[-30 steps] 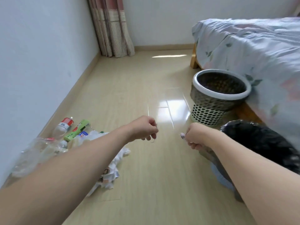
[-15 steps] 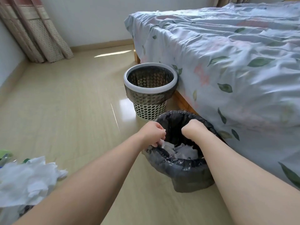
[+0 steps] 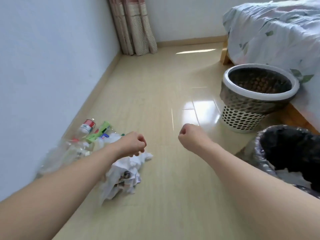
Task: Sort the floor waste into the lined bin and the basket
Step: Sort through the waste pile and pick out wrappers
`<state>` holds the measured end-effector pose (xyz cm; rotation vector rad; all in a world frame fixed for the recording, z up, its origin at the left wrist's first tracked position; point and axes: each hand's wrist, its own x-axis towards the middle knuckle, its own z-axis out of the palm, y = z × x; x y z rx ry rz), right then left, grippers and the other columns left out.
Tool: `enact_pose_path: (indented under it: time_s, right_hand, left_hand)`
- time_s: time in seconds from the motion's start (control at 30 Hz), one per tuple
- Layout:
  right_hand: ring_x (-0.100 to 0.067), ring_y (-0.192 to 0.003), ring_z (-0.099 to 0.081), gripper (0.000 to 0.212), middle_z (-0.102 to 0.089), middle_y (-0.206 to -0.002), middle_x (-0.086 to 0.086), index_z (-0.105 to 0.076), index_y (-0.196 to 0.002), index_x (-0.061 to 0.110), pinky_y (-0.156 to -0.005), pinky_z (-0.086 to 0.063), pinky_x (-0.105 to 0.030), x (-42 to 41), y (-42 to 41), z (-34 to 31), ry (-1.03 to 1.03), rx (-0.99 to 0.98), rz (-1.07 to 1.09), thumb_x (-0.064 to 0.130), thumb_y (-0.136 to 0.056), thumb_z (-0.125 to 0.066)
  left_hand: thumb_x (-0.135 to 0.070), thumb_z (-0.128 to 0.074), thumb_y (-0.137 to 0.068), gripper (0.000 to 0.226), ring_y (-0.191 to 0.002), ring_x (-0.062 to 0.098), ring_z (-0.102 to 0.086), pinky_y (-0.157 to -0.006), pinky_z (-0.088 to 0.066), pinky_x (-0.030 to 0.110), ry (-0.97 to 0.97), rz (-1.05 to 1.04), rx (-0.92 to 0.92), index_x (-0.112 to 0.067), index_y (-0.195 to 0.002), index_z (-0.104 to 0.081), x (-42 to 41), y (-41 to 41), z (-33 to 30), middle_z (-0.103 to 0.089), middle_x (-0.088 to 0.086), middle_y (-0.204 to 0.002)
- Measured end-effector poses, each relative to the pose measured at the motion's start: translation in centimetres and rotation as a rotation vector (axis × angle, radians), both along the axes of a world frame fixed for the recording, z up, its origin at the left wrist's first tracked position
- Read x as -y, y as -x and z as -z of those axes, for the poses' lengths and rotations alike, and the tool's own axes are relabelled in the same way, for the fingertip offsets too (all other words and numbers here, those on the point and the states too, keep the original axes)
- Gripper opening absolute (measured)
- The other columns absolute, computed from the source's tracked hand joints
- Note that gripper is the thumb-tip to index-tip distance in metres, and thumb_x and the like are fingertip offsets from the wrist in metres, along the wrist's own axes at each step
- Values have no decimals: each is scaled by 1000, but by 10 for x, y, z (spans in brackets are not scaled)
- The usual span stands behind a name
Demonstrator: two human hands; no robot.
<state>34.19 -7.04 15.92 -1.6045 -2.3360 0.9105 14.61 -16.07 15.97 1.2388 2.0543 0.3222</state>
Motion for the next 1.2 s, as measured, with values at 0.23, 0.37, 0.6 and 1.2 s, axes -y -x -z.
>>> enact_pose_path:
  time_s: [0.23,0.37,0.6,1.2]
  right_hand:
    - [-19,-70,-48,16,-49,-71,2,-48,-72,16,-51,-34,-26,140,156,76,262,41,-338,9,-85,-43]
    - [-9,-58,-38,26,-41,-67,4,-38,-64,20,-46,-27,-21,178,178,122,366,115,-340,9,-88,-39]
    - [-18,-65,-45,15,-47,-74,0,-44,-79,18,-52,-33,-23,179,177,162,596,186,-67,6,-83,-35]
    - [-30,-74,-60,17,-65,-83,-12,-63,-89,10,-75,-52,-38,207,254,228,730,-89,589,16,-74,-68]
  left_hand:
    - [-13,-54,-84,8,-71,18,-56,-60,-41,23,200,-28,-146,-14,-83,-61,131,143,78,-65,10,-87]
    - [-45,-65,-77,37,-93,18,-59,-72,-45,26,211,-60,-139,-19,-103,-58,161,159,141,-63,0,-106]
    - [-35,-52,-91,35,-110,31,-55,-87,-46,34,123,-51,-147,-14,-119,-56,160,135,195,-48,10,-124]
    - [-16,-47,-90,27,-56,16,-47,-54,-32,28,130,-465,204,-20,-64,-54,242,205,207,-55,-4,-60]
